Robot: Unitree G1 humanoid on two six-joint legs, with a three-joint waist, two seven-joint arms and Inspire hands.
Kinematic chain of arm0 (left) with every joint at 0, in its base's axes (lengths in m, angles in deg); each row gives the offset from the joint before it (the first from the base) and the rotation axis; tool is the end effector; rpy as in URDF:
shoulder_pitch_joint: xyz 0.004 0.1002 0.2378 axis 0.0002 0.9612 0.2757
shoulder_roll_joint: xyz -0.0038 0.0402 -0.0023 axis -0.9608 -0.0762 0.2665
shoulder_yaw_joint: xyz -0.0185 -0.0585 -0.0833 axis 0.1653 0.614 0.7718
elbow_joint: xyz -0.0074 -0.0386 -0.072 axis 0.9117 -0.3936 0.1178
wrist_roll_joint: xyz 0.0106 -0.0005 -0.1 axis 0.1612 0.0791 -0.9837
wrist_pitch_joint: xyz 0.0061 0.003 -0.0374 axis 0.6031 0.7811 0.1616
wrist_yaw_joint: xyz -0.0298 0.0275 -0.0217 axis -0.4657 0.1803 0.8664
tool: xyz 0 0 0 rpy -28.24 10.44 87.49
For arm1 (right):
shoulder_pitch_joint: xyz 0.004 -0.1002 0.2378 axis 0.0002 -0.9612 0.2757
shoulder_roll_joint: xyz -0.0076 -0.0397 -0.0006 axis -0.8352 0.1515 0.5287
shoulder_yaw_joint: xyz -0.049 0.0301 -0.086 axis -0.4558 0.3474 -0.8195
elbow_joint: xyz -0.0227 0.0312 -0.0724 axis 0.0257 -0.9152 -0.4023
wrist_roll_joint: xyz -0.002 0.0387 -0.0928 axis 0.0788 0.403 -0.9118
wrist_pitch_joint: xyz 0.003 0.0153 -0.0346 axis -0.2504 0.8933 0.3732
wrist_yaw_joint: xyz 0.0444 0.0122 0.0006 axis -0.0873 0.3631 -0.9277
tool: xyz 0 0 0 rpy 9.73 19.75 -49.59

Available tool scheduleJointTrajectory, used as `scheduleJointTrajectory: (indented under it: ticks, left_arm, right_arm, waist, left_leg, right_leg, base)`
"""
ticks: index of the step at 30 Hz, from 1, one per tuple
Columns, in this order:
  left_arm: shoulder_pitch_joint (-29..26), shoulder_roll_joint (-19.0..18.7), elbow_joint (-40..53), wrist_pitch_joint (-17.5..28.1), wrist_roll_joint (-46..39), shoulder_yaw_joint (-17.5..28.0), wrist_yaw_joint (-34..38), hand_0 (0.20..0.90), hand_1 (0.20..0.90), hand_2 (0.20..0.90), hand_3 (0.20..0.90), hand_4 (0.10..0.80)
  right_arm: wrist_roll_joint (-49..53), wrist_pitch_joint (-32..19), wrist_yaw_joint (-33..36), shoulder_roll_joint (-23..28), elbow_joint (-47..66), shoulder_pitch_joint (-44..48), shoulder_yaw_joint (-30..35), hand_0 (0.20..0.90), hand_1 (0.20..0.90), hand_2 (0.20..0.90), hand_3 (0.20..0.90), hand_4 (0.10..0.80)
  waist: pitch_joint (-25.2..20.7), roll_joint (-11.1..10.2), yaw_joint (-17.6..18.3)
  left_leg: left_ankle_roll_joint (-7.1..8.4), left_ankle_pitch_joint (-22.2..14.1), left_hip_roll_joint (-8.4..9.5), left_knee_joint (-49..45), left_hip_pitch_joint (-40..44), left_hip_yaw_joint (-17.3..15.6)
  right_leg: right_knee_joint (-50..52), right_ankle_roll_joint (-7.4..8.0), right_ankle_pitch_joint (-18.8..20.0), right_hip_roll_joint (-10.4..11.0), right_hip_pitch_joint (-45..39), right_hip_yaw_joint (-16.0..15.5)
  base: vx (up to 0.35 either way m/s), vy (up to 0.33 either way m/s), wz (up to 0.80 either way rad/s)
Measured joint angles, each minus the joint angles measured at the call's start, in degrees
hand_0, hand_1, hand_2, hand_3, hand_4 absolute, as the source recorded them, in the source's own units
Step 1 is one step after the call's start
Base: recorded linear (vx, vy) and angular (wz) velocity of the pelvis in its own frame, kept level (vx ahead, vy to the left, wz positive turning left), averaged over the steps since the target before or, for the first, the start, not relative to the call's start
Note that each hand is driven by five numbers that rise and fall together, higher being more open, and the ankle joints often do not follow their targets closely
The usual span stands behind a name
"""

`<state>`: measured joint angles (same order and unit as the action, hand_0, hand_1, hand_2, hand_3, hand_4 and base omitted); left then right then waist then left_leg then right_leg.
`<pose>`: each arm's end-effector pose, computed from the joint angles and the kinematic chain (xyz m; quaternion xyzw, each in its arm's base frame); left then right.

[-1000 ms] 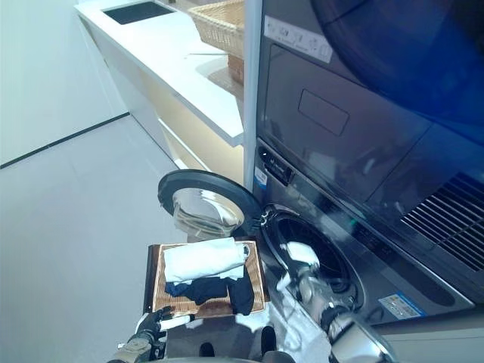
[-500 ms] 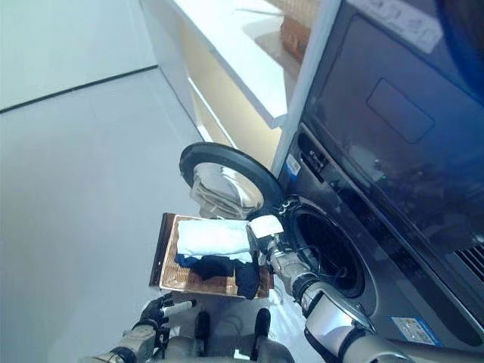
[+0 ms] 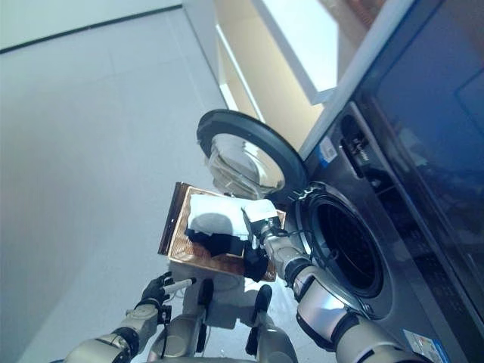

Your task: Pick up the clothes and place them into the washing machine

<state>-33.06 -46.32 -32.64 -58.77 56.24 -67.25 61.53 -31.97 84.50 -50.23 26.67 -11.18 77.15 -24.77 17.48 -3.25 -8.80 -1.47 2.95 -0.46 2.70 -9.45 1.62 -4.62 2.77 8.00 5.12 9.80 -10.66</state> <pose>0.1666 0.1853 -0.0926 0.0643 0.4358 0.1180 0.8900 0.2934 -0.1168 0.0037 -0.7351 0.0247 0.1839 0.6521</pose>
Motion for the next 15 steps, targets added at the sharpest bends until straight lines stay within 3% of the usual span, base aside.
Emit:
scheduleJointTrajectory:
  ticks: [15]
  left_arm:
    - [-0.65,-0.06,1.61,0.92,-2.09,-2.02,0.89,0.9,0.9,0.9,0.9,0.8]
  right_arm:
    - [5.32,0.87,1.52,0.8,-0.12,4.29,1.28,0.9,0.9,0.9,0.9,0.8]
  waist:
    - [1.29,0.25,-1.24]
  left_leg:
    - [0.22,0.14,0.28,-0.65,-2.94,1.99]
  right_leg:
    - [0.04,-0.2,-0.15,0.26,1.74,-1.54]
  base:
    - [0.01,0.008,0.06]
